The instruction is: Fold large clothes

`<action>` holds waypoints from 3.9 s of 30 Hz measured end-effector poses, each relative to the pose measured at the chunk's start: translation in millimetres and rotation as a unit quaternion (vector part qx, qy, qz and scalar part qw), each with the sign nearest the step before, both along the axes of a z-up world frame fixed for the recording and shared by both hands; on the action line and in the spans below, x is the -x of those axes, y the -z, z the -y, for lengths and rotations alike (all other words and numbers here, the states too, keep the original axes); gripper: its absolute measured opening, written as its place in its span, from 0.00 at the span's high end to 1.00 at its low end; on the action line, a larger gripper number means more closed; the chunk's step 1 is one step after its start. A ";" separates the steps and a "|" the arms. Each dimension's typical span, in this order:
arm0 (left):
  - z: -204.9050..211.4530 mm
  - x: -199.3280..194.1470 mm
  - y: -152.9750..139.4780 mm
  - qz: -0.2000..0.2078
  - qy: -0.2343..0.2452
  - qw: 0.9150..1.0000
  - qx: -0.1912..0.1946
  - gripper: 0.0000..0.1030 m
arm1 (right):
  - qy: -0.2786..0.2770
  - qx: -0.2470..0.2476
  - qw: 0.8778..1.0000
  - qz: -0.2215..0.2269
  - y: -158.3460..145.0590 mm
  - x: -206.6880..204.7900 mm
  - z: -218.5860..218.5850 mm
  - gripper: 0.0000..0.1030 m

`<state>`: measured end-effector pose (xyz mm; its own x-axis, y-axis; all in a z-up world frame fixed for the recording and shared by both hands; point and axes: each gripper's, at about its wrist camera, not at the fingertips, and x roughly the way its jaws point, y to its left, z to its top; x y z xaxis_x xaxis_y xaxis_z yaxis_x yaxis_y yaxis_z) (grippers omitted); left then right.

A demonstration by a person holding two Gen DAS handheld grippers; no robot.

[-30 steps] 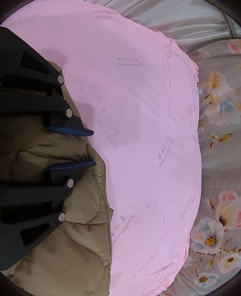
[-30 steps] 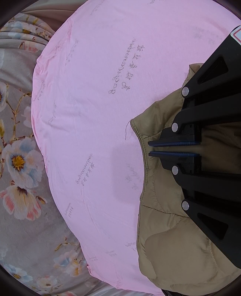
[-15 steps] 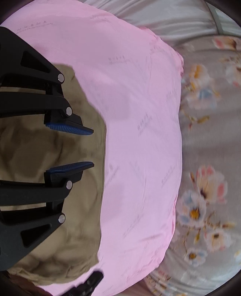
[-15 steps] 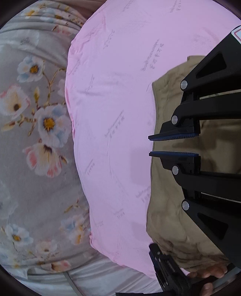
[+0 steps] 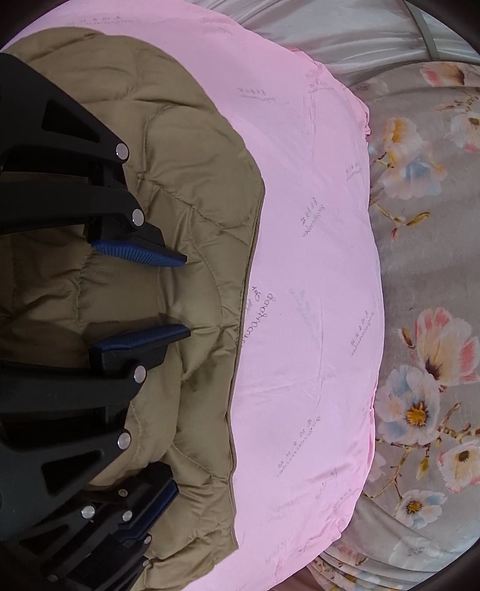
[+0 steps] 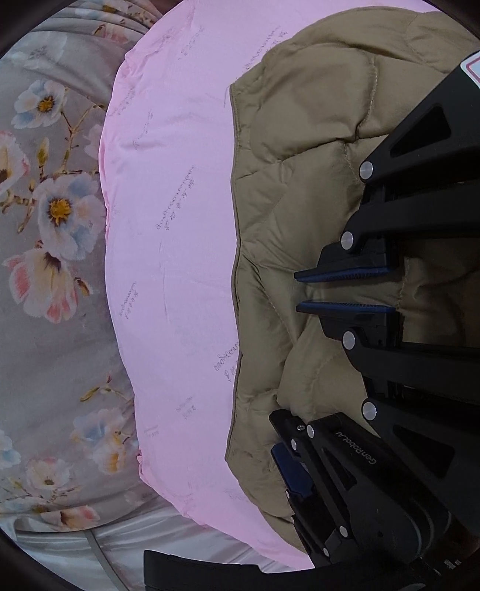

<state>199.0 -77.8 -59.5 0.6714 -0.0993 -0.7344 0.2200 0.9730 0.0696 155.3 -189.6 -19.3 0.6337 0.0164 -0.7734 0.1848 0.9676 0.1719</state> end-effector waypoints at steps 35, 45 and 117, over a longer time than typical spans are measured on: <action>-4.6 3.0 7.8 0.007 -0.005 1.000 0.004 0.66 | 0.006 -0.016 1.000 0.015 0.7 9.2 3.1 0.88; -35.6 74.0 -1.6 0.036 0.012 0.999 0.000 0.56 | -0.025 0.007 0.998 0.049 -11.1 67.5 -32.4 0.85; -196.4 131.7 -149.4 0.030 0.002 0.953 0.303 0.91 | -0.061 -0.087 0.994 0.002 -3.3 36.9 -70.8 0.82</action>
